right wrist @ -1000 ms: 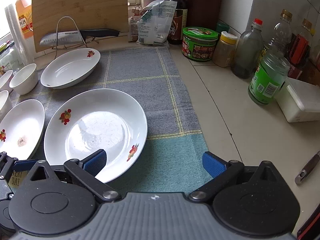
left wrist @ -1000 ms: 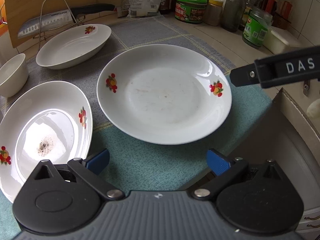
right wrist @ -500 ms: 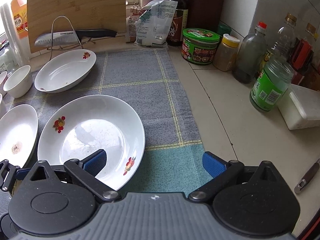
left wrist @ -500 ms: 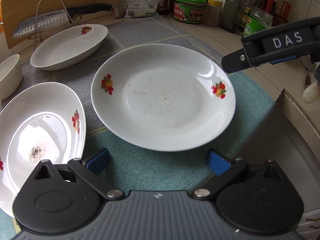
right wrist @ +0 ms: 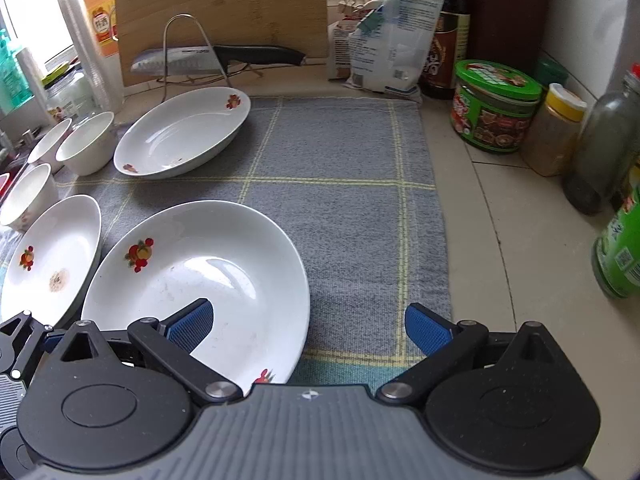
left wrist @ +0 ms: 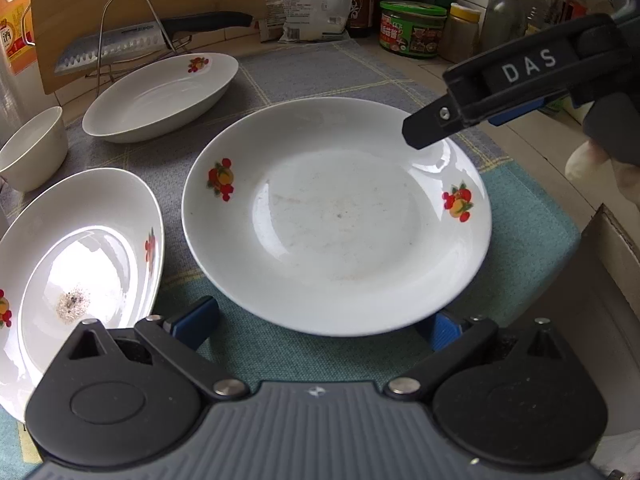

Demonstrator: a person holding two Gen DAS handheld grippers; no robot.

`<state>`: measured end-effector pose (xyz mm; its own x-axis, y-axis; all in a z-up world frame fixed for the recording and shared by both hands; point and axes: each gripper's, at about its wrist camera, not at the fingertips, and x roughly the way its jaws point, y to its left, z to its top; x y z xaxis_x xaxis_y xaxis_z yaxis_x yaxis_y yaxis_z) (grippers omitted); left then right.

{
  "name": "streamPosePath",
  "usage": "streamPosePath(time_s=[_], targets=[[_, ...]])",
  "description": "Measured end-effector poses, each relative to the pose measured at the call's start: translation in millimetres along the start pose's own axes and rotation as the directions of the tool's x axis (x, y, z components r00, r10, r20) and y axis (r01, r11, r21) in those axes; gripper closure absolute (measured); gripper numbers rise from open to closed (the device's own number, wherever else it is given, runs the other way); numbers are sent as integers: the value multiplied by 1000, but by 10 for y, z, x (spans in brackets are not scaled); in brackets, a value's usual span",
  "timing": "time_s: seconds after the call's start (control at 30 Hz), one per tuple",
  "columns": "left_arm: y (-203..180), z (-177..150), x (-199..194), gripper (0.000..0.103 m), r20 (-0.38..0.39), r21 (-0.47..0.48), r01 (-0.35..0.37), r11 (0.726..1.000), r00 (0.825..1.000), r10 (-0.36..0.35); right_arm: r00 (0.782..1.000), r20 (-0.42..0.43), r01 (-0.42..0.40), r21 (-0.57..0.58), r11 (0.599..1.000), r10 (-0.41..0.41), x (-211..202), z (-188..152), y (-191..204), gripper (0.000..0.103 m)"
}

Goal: Organize plates and bowls

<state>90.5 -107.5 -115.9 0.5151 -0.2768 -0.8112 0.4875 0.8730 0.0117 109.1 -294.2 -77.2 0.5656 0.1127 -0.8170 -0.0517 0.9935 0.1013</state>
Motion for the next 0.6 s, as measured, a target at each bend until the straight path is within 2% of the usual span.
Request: streamPosePath(time_s=[0.23, 0.33, 0.6], targets=[[-28, -45, -4, 0, 30, -8, -6, 1000, 1000, 6, 986, -71, -153, -61, 986, 149, 209, 49, 12, 0], [-22, -64, -9, 0, 45, -1, 0, 1000, 999, 0, 978, -101, -190, -71, 979, 183, 282, 46, 54, 0], [-19, -106, -30, 0, 72, 11, 6, 1000, 997, -7, 976, -149, -172, -99, 980, 156, 424, 47, 195, 0]])
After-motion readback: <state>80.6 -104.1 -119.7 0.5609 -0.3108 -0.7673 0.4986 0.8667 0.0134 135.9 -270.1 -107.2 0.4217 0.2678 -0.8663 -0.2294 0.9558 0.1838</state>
